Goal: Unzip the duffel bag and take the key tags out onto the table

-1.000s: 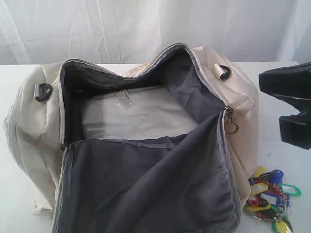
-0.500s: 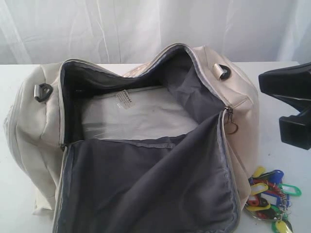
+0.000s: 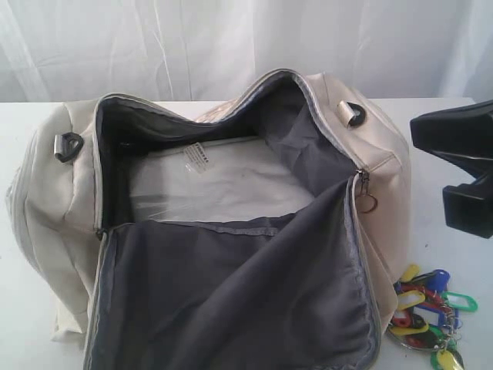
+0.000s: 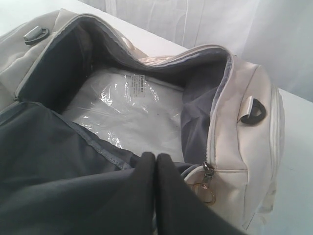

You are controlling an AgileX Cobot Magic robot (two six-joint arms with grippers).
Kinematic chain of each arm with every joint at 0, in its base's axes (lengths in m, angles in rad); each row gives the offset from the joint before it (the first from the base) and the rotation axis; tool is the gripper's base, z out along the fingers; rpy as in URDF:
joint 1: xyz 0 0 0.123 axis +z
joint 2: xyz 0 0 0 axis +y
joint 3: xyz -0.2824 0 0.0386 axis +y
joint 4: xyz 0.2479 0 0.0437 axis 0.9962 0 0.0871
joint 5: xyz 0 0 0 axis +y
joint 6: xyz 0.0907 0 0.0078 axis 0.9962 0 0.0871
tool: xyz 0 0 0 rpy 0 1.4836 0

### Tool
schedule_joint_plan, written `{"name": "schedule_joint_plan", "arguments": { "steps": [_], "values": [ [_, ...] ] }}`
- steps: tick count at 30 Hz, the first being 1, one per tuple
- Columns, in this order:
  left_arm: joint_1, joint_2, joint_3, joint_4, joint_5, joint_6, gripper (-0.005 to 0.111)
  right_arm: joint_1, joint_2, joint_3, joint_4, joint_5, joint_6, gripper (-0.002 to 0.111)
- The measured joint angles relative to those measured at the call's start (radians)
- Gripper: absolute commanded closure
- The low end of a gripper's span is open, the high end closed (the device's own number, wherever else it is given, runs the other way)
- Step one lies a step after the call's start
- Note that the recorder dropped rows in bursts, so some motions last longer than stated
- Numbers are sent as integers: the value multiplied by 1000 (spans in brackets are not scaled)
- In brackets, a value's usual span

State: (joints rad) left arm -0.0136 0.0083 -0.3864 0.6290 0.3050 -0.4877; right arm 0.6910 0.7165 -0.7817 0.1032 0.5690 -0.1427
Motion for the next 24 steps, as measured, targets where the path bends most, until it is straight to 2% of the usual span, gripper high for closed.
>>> {"name": "schedule_joint_plan", "arguments": {
  "steps": [6,11,15,21,24],
  "values": [
    [0,0,0,15,17,27,107,0,0,0,0,0,0,108],
    [0,0,20,-149,2,-65,107,0,0,0,0,0,0,108],
    [-6,0,125,-278,-135,-122,107,0,0,0,0,0,0,108],
    [-32,-2,349,-371,-482,-198,107,0,0,0,0,1,0,108],
    [-33,-4,377,-371,-526,-301,107,0,0,0,0,1,0,108]
  ]
}}
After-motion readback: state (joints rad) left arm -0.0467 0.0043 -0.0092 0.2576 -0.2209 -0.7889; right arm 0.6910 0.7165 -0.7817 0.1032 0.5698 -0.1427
